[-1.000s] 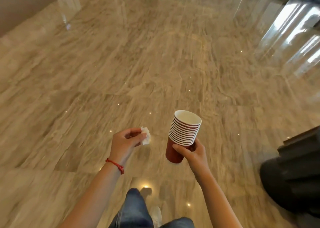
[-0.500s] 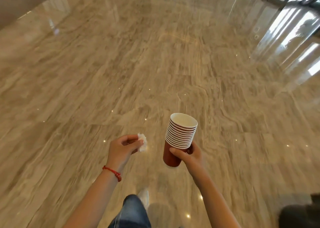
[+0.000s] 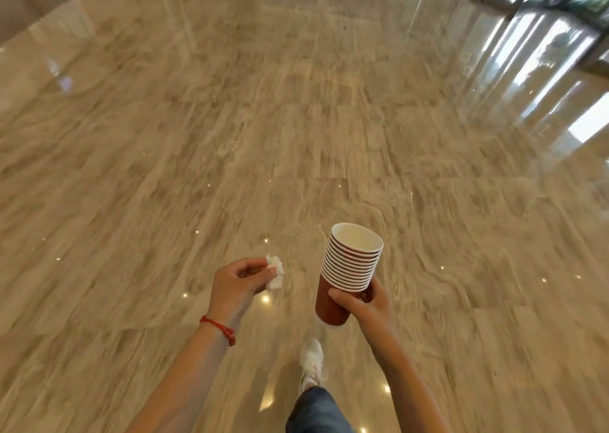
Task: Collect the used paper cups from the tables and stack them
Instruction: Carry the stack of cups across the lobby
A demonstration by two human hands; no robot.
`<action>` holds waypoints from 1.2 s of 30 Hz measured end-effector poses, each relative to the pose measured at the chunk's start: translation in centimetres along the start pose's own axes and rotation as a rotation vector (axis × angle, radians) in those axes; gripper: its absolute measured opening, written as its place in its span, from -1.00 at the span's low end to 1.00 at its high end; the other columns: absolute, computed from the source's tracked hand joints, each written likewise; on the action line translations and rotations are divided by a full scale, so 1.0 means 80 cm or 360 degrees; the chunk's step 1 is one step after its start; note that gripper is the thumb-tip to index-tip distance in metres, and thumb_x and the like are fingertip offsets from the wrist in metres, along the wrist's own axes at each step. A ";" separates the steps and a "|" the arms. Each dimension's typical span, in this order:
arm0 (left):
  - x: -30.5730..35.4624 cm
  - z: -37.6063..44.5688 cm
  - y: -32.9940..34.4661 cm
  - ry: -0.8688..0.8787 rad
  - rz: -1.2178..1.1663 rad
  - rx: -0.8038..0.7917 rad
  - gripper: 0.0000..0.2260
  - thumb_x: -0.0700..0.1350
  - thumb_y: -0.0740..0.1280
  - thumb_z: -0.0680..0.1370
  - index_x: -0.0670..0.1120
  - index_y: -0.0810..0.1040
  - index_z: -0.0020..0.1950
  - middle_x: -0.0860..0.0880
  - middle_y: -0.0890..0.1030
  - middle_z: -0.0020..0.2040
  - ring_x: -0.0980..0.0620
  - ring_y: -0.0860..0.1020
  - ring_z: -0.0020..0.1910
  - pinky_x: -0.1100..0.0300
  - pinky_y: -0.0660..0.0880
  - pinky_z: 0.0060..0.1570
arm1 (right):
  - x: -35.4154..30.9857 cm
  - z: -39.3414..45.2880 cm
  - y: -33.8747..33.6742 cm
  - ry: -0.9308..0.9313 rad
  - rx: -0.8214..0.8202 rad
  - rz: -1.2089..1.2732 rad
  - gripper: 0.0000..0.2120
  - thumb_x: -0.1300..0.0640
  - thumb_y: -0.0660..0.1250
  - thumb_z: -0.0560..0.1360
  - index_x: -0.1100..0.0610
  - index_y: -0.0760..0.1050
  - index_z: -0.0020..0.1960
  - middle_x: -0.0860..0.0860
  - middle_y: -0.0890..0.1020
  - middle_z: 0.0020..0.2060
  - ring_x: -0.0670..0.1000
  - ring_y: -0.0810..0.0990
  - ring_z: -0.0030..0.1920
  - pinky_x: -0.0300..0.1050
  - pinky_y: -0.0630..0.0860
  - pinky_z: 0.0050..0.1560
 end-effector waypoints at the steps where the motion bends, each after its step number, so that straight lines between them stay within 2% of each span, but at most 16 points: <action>1: 0.010 0.031 0.020 0.0004 -0.0002 -0.0003 -0.84 -0.31 0.49 0.33 -0.09 0.64 -0.19 0.05 0.67 -0.34 0.17 0.63 -0.33 0.37 0.54 -0.35 | -0.008 0.037 -0.004 -0.0006 -0.0017 0.0000 -0.61 0.25 0.52 0.29 -0.01 0.52 0.04 -0.20 0.68 -0.13 -0.20 0.64 -0.10 -0.41 0.51 -0.23; 7: 0.092 0.190 0.112 0.0067 0.0038 -0.0023 -0.81 -0.31 0.49 0.33 -0.02 0.65 -0.25 0.06 0.68 -0.35 0.16 0.64 -0.31 0.37 0.54 -0.35 | -0.081 0.239 -0.025 -0.0039 -0.0055 -0.0037 -0.58 0.24 0.54 0.28 0.02 0.52 0.08 -0.17 0.68 -0.09 -0.17 0.65 -0.07 -0.40 0.52 -0.21; 12: 0.132 0.318 0.152 0.0034 0.0016 0.0035 -0.81 -0.32 0.48 0.34 -0.03 0.64 -0.22 0.04 0.68 -0.35 0.16 0.64 -0.32 0.39 0.52 -0.36 | -0.107 0.383 -0.014 -0.0013 -0.0076 -0.0061 -0.56 0.24 0.55 0.28 -0.01 0.51 0.08 -0.19 0.68 -0.10 -0.19 0.64 -0.08 -0.41 0.51 -0.22; 17: 0.161 0.475 0.185 -0.0016 0.0004 0.0067 -0.82 -0.31 0.49 0.33 -0.05 0.64 -0.20 0.01 0.67 -0.31 0.14 0.63 -0.32 0.39 0.52 -0.36 | -0.130 0.540 0.013 -0.0066 -0.0086 -0.0080 -0.59 0.34 0.51 0.29 0.16 0.54 0.10 -0.11 0.70 -0.11 -0.14 0.66 -0.09 -0.37 0.53 -0.19; 19: 0.182 0.542 0.200 -0.0008 -0.0005 0.0054 -0.83 -0.32 0.48 0.34 -0.08 0.64 -0.17 0.00 0.67 -0.29 0.14 0.63 -0.32 0.38 0.52 -0.37 | -0.143 0.608 0.025 -0.0068 -0.0082 -0.0066 -0.58 0.34 0.51 0.29 0.11 0.53 0.09 -0.16 0.70 -0.12 -0.18 0.65 -0.11 -0.41 0.51 -0.21; 22: 0.222 0.640 0.223 -0.0021 0.0012 0.0041 -0.82 -0.32 0.48 0.34 -0.07 0.64 -0.17 0.01 0.67 -0.28 0.13 0.64 -0.30 0.39 0.52 -0.37 | -0.173 0.710 0.040 -0.0039 -0.0046 -0.0045 -0.57 0.28 0.54 0.27 0.03 0.53 0.07 -0.10 0.70 -0.11 -0.15 0.66 -0.08 -0.37 0.53 -0.20; 30: 0.327 0.860 0.304 0.0030 0.0076 -0.0025 -0.83 -0.29 0.48 0.35 -0.10 0.64 -0.11 -0.05 0.66 -0.21 0.11 0.62 -0.24 0.38 0.53 -0.32 | -0.241 0.937 0.052 -0.0015 0.0019 0.0014 -0.53 0.14 0.54 0.22 -0.01 0.51 0.09 -0.13 0.68 -0.06 -0.15 0.65 -0.04 -0.34 0.55 -0.17; 36: 0.359 1.024 0.378 0.0002 0.0094 -0.0023 -0.82 -0.31 0.48 0.35 -0.14 0.64 -0.09 -0.08 0.65 -0.20 0.07 0.62 -0.23 0.38 0.54 -0.33 | -0.261 1.125 0.048 -0.0023 0.0003 0.0027 -0.60 0.29 0.51 0.30 0.06 0.53 0.09 -0.09 0.69 -0.09 -0.12 0.66 -0.06 -0.35 0.54 -0.20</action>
Point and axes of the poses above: each hand's wrist, its own z-axis towards the middle knuckle, its own y-axis out of the palm, x = y × z, the point moved 6 cm from there along z, towards the middle knuckle
